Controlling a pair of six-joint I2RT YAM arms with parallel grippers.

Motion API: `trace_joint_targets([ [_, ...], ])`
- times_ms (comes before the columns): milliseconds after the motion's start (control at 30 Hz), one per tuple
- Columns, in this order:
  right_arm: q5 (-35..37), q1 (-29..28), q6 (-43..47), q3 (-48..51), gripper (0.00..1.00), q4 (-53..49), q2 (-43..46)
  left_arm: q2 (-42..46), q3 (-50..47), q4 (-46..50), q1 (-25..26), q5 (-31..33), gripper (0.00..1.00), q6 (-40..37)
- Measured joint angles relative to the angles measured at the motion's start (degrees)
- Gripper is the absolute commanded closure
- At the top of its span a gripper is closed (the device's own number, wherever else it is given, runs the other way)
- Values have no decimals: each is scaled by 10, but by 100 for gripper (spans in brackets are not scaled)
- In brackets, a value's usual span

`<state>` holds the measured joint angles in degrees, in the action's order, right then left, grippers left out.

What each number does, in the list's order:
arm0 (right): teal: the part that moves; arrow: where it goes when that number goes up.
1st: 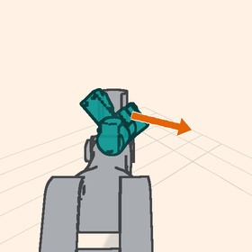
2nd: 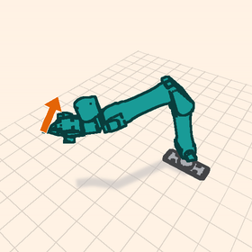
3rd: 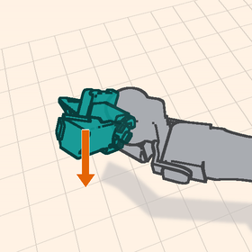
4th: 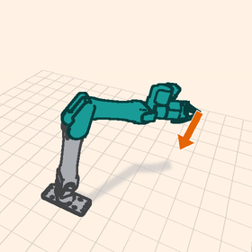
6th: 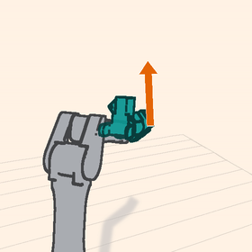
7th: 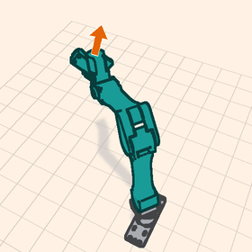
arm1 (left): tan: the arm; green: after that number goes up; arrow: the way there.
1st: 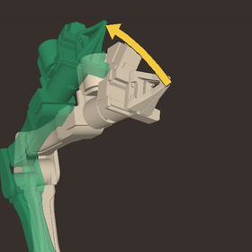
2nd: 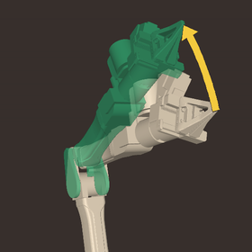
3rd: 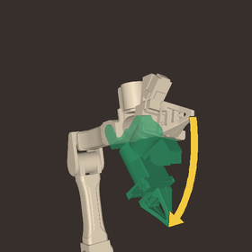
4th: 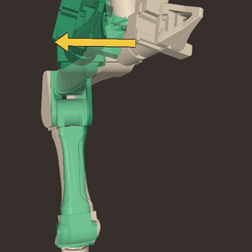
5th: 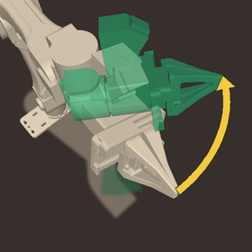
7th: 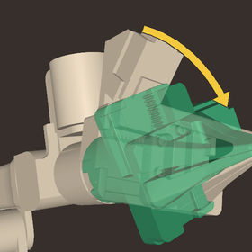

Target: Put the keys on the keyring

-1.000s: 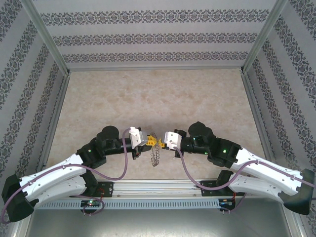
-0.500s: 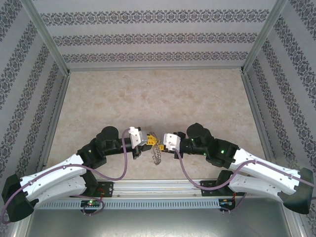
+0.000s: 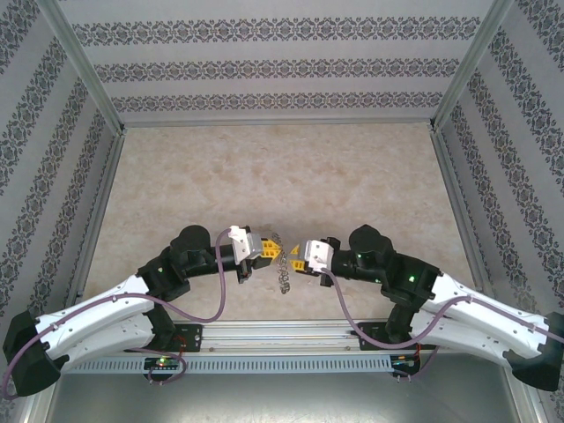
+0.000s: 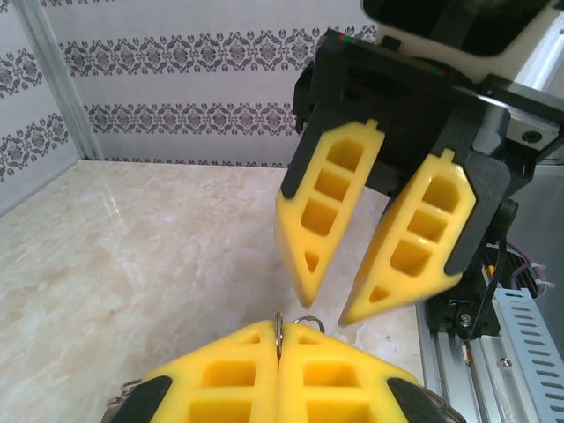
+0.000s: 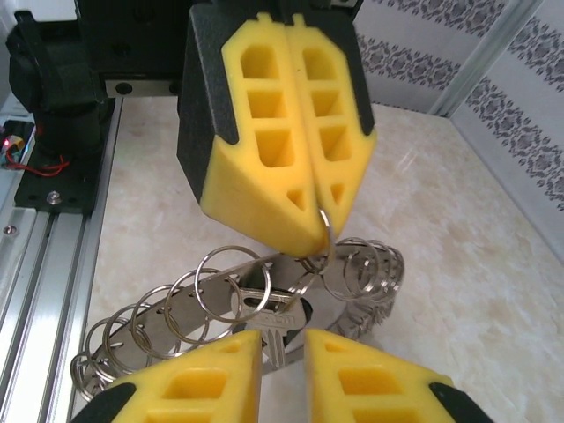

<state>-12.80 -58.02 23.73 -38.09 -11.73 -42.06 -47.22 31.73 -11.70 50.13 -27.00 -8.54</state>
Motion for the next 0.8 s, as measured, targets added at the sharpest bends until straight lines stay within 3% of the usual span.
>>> trace_joint_targets([
  [800, -58, 9, -16, -5, 79, 48, -36, 9, 0, 0, 0, -60, 100, 0],
])
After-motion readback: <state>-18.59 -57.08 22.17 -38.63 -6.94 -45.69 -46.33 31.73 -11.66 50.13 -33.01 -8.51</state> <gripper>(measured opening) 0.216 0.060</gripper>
